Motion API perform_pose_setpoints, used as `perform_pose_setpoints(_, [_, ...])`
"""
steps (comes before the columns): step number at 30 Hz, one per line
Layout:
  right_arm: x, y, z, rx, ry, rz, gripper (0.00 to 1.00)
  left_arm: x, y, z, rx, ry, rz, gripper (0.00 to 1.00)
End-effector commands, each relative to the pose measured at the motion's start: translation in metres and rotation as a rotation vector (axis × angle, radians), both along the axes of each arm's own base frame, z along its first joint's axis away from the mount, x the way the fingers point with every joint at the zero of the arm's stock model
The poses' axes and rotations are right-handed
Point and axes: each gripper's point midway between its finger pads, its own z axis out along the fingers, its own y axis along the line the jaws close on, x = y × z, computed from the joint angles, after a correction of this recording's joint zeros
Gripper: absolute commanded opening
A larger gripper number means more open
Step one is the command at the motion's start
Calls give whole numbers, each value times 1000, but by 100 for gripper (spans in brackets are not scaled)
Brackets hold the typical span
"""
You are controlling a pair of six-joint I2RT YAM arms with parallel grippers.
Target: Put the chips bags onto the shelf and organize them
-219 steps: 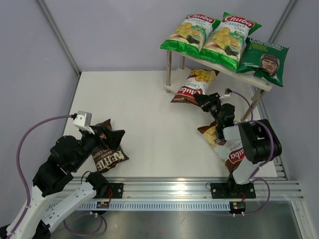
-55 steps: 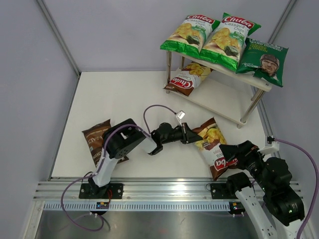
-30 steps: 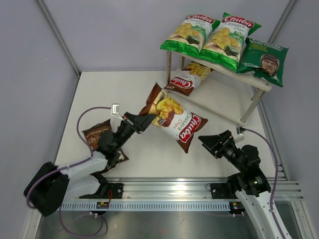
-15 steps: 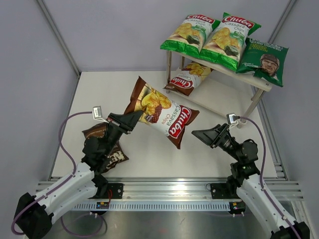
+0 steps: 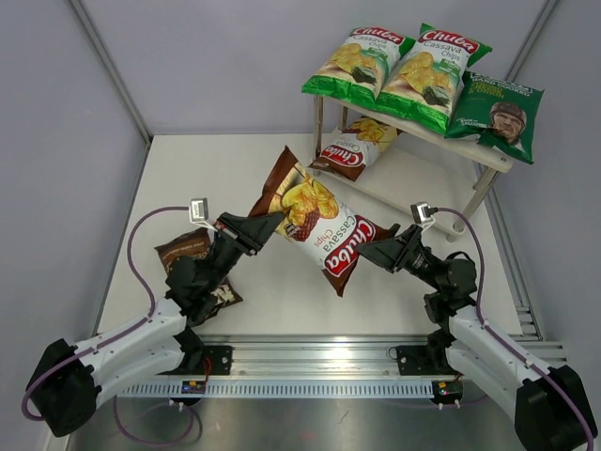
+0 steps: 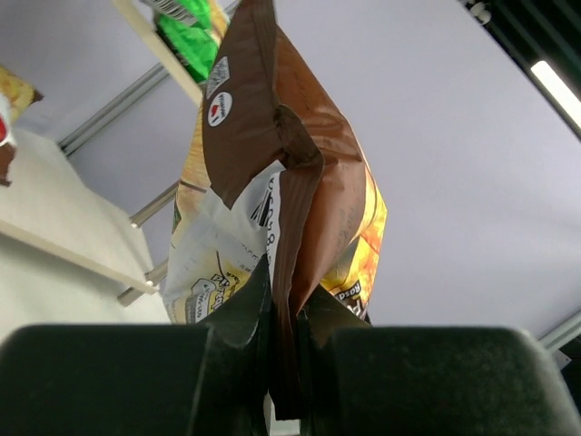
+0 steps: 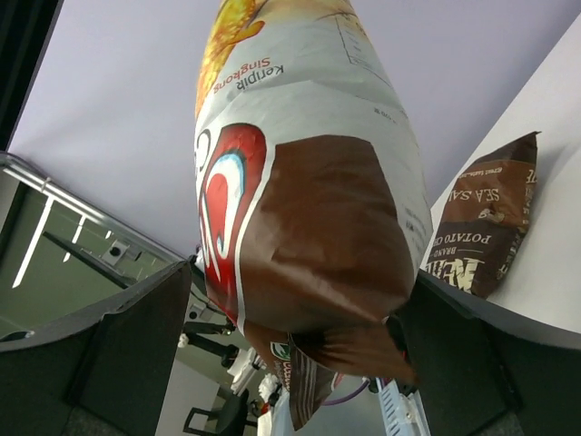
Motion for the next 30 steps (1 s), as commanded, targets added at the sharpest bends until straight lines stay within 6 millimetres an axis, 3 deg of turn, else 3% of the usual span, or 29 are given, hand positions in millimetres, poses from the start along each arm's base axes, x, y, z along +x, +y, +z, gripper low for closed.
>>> perform_pose_setpoints(1, [-12,5,34,37,-147,25,100,-23,4,57,-157,-140,-62,0])
perform_pose_setpoints(5, [-15,10,40,61,-173,45,99,-24,-11,50,-155,-109,-124,0])
perform_pose_setpoints(13, [4,8,30,-12,-181,-79,98,-27,-24,40,-166,-73,-194,0])
perform_pose_setpoints(14, [7,8,24,-35,-165,-91,96,-27,-25,40,-164,-69,-196,0])
perform_pose_setpoints(17, [3,5,30,-27,-208,-105,78,-24,-30,35,-143,-46,-203,0])
perform_pose_setpoints(18, [1,5,31,-29,-223,-105,65,-21,-33,28,-115,-29,-199,8])
perform_pose_setpoints(20, [-3,5,33,-28,-250,-96,53,-17,-36,25,-87,-15,-185,25])
perform_pose_setpoints(21, [-3,5,32,-34,-248,-95,49,-12,-40,15,-40,3,-168,40])
perform_pose_setpoints(22, [-3,5,31,-37,-244,-95,38,-11,-39,17,-28,-2,-155,49])
perform_pose_setpoints(23, [0,6,26,-50,-219,-99,34,-8,-40,15,-6,3,-143,61])
perform_pose_setpoints(24, [2,6,22,-55,-197,-103,30,0,-42,-2,70,42,-104,75])
perform_pose_setpoints(25, [5,5,18,-57,-170,-110,29,4,-41,3,96,40,-78,89])
perform_pose_setpoints(26, [9,4,15,-52,-144,-130,28,11,-37,2,126,55,-33,94])
perform_pose_setpoints(27, [10,3,9,-46,-117,-134,28,20,-37,-20,235,106,13,99])
perform_pose_setpoints(29, [13,-2,7,-29,-94,-169,27,28,-25,-22,287,129,95,99])
perform_pose_setpoints(30, [14,-3,3,-25,-69,-178,27,31,-20,-38,365,158,129,99])
